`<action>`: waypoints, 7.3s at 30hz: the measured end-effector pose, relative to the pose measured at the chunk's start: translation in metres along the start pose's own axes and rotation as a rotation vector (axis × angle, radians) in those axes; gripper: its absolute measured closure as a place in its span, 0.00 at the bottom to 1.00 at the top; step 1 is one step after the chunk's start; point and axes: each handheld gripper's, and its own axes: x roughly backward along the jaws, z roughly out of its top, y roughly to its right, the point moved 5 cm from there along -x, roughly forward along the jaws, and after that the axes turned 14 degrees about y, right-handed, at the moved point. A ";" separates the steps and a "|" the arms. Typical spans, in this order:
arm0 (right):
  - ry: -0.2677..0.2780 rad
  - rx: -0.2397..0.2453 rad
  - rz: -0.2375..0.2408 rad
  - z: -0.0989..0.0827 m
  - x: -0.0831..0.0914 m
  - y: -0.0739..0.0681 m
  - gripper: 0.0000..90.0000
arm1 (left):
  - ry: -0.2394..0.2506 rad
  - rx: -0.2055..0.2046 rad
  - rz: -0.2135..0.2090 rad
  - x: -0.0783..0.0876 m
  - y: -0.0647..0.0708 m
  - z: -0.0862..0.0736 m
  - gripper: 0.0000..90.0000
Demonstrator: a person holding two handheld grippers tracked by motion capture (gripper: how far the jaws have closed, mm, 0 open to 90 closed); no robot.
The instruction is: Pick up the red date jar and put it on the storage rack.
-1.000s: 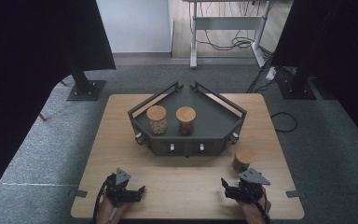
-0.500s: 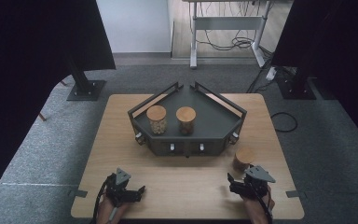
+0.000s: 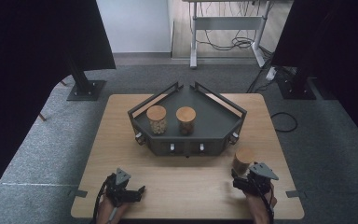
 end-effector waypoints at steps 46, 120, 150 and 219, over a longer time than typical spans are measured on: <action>0.023 -0.009 -0.039 0.007 -0.032 0.007 0.15 | 0.000 0.000 0.000 0.000 0.000 0.000 0.02; 0.102 0.014 -0.003 0.061 0.009 -0.002 0.28 | 0.001 -0.001 -0.003 0.001 0.000 -0.001 0.02; 0.129 0.030 0.037 0.106 0.011 -0.002 0.28 | 0.001 -0.002 -0.005 0.001 0.000 -0.001 0.02; 0.136 0.057 0.093 0.160 -0.075 -0.031 0.28 | 0.000 -0.005 -0.011 0.001 -0.001 -0.001 0.02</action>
